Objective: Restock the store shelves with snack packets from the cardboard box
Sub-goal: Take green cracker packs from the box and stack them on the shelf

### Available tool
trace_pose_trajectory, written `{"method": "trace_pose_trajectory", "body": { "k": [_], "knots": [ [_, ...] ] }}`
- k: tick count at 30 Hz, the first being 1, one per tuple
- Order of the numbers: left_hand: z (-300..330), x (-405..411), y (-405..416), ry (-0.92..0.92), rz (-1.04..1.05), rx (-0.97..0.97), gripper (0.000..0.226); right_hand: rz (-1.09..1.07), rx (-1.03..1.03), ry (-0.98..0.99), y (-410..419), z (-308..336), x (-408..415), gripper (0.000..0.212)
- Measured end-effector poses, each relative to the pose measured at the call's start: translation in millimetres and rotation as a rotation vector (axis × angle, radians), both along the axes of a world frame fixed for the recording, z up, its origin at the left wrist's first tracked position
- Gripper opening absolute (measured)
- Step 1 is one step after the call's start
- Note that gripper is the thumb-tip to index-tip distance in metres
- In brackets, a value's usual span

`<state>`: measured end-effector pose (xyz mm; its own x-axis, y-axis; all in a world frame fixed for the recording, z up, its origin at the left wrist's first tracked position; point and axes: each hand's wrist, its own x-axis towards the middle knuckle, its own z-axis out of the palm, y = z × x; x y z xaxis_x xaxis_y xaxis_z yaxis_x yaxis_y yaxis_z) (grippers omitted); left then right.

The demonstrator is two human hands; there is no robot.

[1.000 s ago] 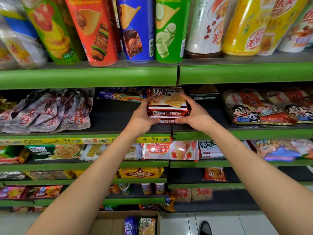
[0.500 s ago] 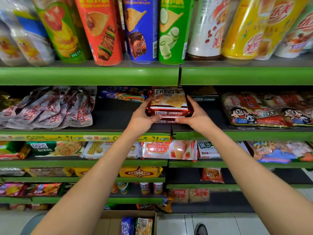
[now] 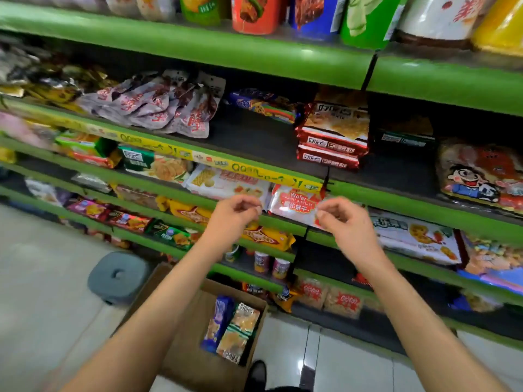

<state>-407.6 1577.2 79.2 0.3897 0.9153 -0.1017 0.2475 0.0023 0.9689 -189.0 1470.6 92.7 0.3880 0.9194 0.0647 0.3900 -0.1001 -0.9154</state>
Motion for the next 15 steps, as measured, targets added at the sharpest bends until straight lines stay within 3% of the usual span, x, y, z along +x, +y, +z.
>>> {"method": "trace_pose_trajectory", "body": {
  "k": [5, 15],
  "knots": [
    [-73, -40, -72, 0.032, 0.123, -0.259, 0.021, 0.195, -0.218, 0.104, -27, -82, -35, 0.021],
    [-181, -126, -160, 0.055, 0.439, -0.663, 0.025, 0.331, -0.659, 0.28, -74, -210, -116, 0.018]
  ]
}}
